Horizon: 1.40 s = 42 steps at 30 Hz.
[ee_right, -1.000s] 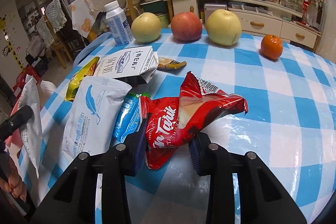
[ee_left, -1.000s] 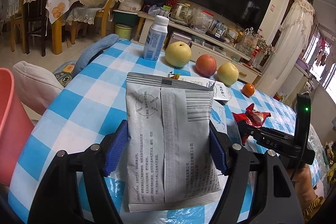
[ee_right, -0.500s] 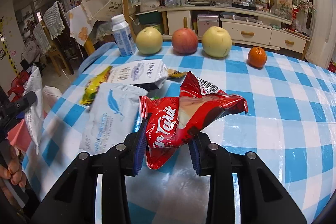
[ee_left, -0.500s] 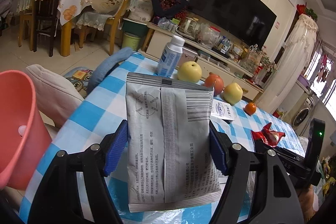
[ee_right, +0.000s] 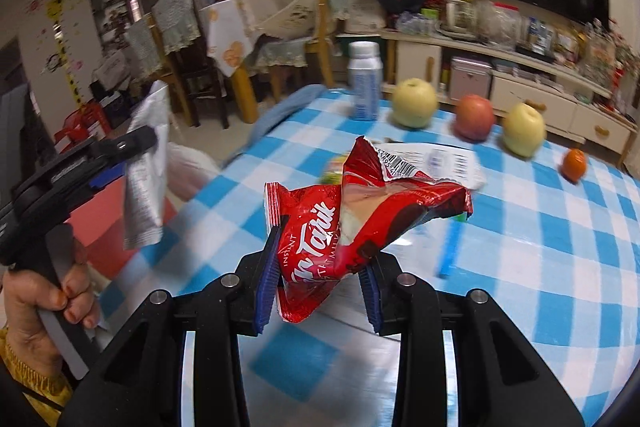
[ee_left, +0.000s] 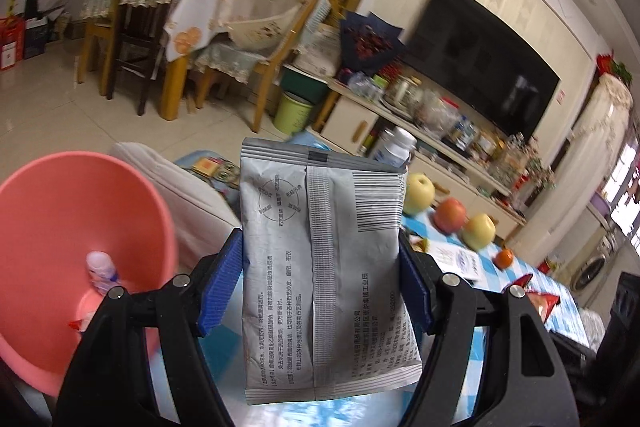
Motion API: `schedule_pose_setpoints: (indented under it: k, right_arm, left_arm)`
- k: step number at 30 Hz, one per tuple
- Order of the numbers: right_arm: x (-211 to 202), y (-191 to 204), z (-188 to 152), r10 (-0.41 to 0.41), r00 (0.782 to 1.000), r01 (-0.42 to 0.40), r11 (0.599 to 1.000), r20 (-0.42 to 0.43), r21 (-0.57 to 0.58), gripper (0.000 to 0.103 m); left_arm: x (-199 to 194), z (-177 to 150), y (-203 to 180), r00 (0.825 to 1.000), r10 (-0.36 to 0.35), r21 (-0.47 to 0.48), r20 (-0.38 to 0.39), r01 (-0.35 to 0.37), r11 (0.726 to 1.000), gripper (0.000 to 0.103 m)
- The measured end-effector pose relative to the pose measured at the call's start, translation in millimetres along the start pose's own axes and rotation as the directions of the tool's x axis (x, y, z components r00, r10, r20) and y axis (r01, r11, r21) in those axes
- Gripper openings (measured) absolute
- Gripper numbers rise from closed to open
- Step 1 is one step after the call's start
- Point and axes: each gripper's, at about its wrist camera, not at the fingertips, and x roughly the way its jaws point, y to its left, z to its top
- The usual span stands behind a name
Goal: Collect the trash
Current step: 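Carry sachet and red bag to the pink bucket and open both tools, then return both tools from the bucket to the table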
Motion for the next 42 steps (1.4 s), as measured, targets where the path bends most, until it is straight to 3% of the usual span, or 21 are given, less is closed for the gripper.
schedule_pose_setpoints:
  k: [8,15,23,25,27,32,37,42]
  right_arm:
    - [27.7,103.7,14.9,0.132,0.991,-0.133,0.982,-0.014,-0.131,0.037]
    - [55.5,185.3,35.1,0.226,0.974,-0.225,0.943,-0.027,-0.246,0.038]
    - [88.7,243.3,40.0,0.269,0.962,-0.271,0.904,-0.051,-0.331,0.039]
    - [96.7,250.1,37.5,0.262,0.963,-0.266,0.898,-0.061,-0.35,0.042]
    - [100.9,252.5,36.0,0.244,0.968,-0.249,0.904,-0.057,-0.347,0.062]
    - [84.4,231.8,35.1,0.224,0.975,-0.215,0.931,-0.003,-0.294,0.082]
    - [60.5,200.4,29.5,0.169,0.985,-0.157,0.958,0.031,-0.241,0.087]
    - [41.7,173.1,14.5,0.114,0.993,-0.107,0.969,0.023,-0.222,0.089]
  left_arm:
    - [-23.3,22.4,61.6,0.988,0.14,-0.089,0.066,-0.134,0.987,0.072]
    - [-39.1,39.3,127.8,0.957,0.28,-0.21,0.069,-0.261,0.942,0.072]
    - [-41.9,47.7,169.8,0.942,0.335,-0.294,0.03,-0.312,0.903,0.073]
    - [-41.5,47.0,179.2,0.936,0.352,-0.302,0.017,-0.331,0.894,0.075]
    - [-40.0,46.7,184.5,0.928,0.373,-0.31,0.0,-0.355,0.882,0.079]
    - [-42.2,45.9,183.5,0.924,0.383,-0.312,0.018,-0.359,0.88,0.082]
    - [-42.2,43.2,166.5,0.925,0.372,-0.268,0.082,-0.339,0.902,0.087]
    - [-30.1,37.5,147.6,0.944,0.323,-0.21,0.067,-0.303,0.93,0.088]
